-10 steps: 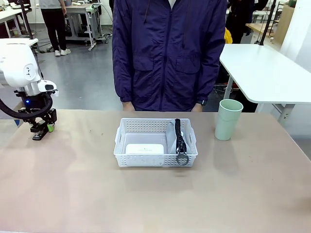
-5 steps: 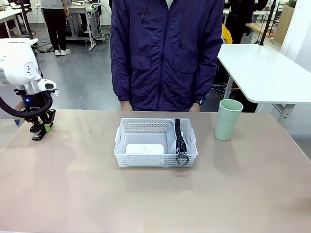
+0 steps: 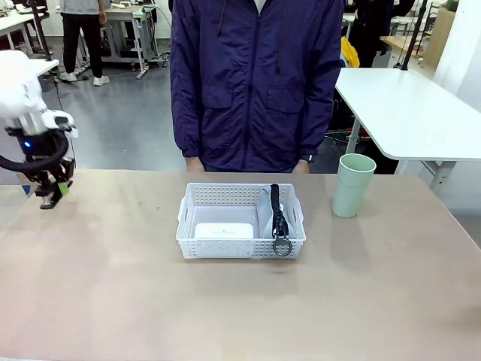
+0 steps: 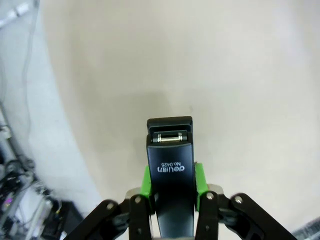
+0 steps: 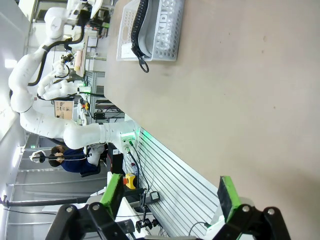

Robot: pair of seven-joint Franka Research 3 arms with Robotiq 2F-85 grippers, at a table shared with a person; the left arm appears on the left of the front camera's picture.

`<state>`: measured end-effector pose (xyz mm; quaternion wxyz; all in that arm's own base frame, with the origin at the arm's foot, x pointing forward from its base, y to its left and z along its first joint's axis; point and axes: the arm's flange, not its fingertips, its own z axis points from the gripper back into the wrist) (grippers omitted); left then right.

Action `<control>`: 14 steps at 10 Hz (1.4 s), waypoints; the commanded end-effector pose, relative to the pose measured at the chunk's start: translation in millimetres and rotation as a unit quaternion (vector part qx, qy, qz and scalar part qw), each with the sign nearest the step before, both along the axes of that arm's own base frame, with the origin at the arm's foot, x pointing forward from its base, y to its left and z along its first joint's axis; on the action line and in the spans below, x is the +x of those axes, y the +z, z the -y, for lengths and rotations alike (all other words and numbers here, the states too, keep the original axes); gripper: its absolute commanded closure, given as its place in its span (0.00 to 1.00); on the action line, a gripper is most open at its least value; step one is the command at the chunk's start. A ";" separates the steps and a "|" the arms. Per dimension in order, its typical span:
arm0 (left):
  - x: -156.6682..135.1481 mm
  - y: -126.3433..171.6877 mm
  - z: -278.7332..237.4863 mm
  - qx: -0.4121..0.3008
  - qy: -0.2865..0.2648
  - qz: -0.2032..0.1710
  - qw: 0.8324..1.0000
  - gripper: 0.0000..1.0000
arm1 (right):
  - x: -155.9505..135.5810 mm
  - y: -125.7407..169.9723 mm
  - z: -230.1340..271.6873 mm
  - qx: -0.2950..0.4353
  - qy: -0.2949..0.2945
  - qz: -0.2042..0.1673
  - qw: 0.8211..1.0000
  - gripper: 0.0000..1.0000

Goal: Efficiently arrange items inside the basket to fit them all.
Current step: Pick up the Stapler and place it inside the Organizing basket.

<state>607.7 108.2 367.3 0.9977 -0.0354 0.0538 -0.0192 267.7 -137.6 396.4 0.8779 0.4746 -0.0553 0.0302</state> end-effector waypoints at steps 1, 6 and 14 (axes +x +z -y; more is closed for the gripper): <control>-55.3 65.5 -15.0 -0.081 -0.027 0.022 0.996 1.00 | -2.8 3.1 1.7 -0.001 0.002 -0.001 1.000 0.00; -111.9 109.8 -33.6 -0.134 -0.075 0.088 0.984 0.83 | -2.8 3.1 1.7 -0.001 0.002 -0.001 1.000 0.00; -91.2 188.5 118.5 -0.076 -0.213 0.103 0.969 0.63 | -2.8 3.1 1.7 -0.001 0.002 -0.001 1.000 0.00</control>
